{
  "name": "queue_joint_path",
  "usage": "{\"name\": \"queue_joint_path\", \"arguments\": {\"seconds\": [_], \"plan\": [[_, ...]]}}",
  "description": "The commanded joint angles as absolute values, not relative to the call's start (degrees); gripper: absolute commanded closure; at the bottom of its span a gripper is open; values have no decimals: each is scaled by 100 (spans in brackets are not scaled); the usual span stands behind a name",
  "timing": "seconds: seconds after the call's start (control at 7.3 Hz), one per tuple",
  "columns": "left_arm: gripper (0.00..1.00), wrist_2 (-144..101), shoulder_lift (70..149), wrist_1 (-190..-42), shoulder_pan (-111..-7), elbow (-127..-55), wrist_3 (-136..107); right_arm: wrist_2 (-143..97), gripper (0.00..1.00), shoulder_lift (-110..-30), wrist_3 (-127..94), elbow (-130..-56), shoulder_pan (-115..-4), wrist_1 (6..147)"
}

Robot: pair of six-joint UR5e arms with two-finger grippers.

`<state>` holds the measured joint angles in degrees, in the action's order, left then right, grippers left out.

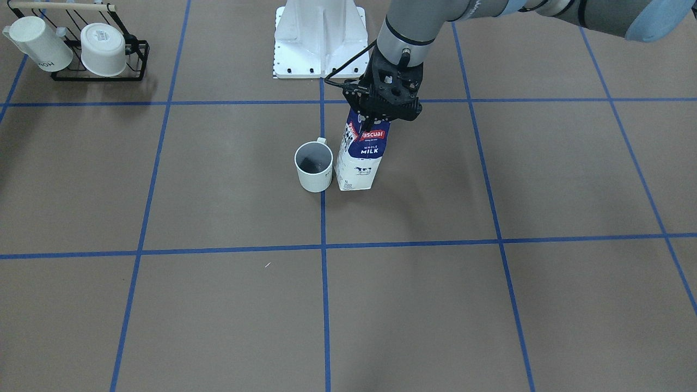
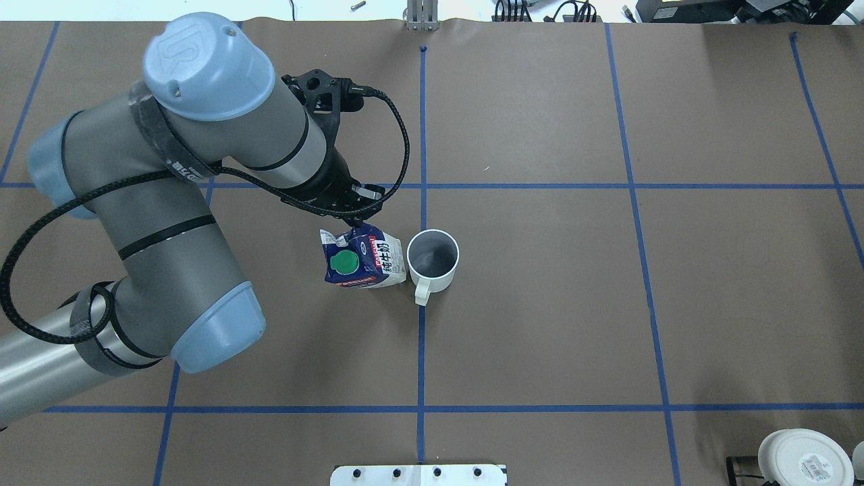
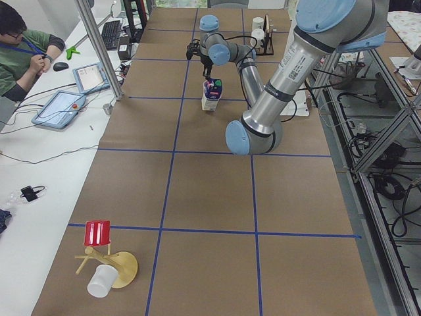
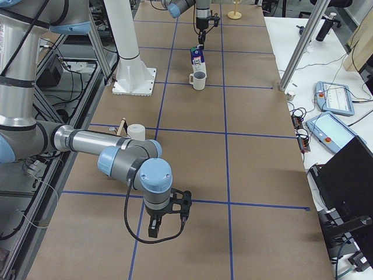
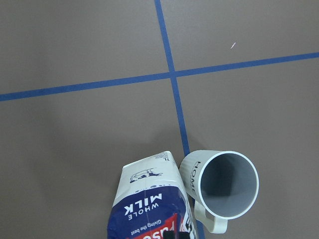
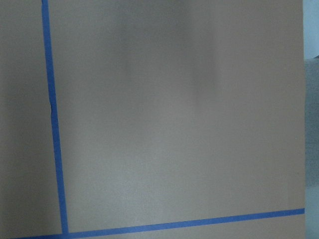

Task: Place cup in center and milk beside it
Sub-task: 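Lower the milk carton beside the mug and open the left gripper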

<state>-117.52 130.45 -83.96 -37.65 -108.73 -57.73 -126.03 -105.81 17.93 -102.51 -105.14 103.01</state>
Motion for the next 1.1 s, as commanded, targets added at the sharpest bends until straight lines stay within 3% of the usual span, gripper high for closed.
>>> {"name": "queue_joint_path", "arguments": {"seconds": [0.0,0.14,0.41,0.68,0.96], "plan": [[81,-11646,13034,-8402,-3762,-10872,-5722,-12604,0,-10582,1793,-10257,-10512,10301],[55,-11602,13060,-8411,-3753,-10872,-5704,-12604,0,-10582,1793,-10257,-10512,10301],[37,-11593,13069,-8429,-3753,-10872,-5704,-12604,0,-10582,1793,-10257,-10512,10301],[2,-11497,13043,-8455,-3753,-11011,-5669,-12612,0,-10565,1793,-10266,-10512,10301],[2,-11557,12642,-8394,-4241,-11127,-4490,-12560,0,-10591,1793,-10248,-10520,10301]]}}
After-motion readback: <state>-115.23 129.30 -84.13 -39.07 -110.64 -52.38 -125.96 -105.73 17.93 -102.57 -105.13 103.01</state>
